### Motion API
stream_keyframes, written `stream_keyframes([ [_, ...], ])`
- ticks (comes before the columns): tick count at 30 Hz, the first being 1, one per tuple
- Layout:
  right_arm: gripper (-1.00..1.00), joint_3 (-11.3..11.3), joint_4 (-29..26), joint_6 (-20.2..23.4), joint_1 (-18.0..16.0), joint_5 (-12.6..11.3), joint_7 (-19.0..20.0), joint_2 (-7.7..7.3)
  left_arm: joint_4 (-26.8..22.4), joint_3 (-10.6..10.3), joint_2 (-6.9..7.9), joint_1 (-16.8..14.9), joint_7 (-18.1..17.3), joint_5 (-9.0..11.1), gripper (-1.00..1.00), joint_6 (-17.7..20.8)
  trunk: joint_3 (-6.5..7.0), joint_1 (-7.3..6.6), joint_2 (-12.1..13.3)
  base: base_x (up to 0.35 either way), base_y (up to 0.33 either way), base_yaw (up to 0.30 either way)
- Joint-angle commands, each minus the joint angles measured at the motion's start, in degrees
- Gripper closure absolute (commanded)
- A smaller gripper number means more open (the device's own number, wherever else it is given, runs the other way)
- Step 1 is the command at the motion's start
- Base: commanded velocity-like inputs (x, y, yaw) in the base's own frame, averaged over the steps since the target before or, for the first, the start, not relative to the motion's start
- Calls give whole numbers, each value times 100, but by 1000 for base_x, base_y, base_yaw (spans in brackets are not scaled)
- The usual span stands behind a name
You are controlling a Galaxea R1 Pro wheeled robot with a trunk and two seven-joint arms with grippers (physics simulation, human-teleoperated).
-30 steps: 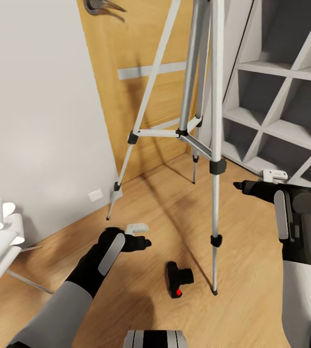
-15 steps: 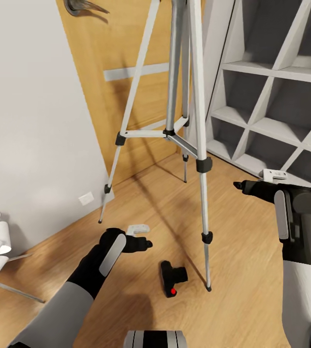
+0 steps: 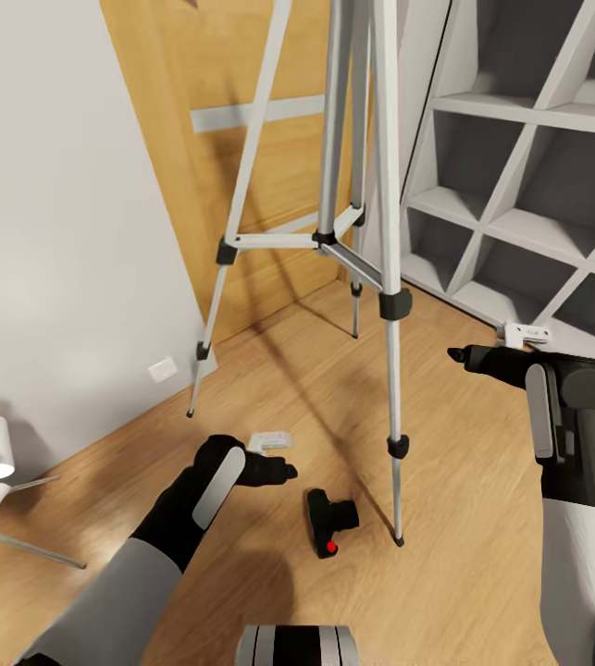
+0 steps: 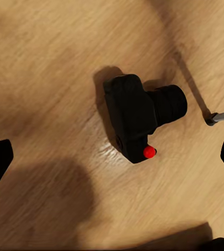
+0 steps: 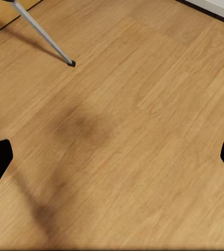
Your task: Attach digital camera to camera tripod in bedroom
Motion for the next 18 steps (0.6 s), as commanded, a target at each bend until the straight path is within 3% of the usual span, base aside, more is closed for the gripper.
stream_keyframes([
  [1, -100, -6, -4, 25, -4, -18, 9, 0, 4, -17, -1, -15, 43, 64, -100, 39, -27, 1, -3, 0, 0, -3],
  [11, -100, -6, -4, 25, -4, -16, 9, -1, 198, -271, -30, -176, -134, 65, -100, 118, -248, 27, -17, 0, 0, -1],
  [18, -100, -6, -4, 25, -4, -18, 9, 1, 589, -409, -106, -415, -193, 67, -100, 131, -359, 40, -24, 0, 0, 0],
])
